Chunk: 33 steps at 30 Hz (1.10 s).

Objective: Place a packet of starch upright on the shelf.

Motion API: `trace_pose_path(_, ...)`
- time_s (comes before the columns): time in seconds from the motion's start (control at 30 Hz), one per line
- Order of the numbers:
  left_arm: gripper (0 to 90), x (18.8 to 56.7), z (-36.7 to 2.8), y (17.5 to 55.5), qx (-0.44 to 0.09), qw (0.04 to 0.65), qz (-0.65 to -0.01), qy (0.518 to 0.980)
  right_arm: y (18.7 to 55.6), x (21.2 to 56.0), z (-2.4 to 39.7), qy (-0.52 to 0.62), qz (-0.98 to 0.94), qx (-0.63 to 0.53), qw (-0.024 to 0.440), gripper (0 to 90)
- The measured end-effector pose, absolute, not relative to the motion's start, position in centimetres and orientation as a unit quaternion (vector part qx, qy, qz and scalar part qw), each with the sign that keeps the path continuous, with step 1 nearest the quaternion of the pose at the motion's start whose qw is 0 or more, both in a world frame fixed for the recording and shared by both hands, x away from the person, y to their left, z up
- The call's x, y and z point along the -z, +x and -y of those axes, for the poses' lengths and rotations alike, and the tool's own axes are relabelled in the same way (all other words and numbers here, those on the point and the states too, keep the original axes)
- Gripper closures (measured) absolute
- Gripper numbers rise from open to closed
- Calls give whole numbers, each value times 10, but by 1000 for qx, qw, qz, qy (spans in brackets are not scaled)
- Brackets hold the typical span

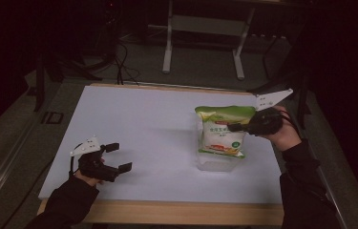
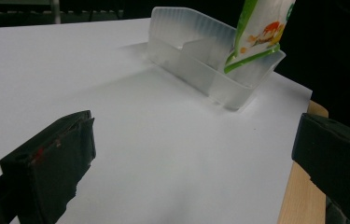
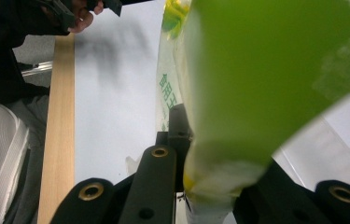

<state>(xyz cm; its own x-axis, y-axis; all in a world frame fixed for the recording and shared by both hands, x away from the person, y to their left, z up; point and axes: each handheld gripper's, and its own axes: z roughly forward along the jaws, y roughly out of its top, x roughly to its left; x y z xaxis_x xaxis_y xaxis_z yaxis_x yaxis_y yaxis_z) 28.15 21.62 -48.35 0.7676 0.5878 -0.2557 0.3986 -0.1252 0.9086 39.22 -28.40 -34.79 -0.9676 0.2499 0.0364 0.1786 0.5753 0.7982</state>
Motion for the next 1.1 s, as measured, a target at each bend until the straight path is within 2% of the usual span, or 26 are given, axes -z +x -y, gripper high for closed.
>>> trace_pose_path(0.57,1,487,-215,281,-77,571,-329,748,395,383,283,135,-880,-456,20,832)
trace_pose_path(0.83,1,489,-217,282,-76,571,-333,746,394,434,292,155,-869,-469,2,832)
trace_pose_path(1.1,1,490,-215,282,-74,569,-329,749,392,438,300,165,-862,-480,3,826)
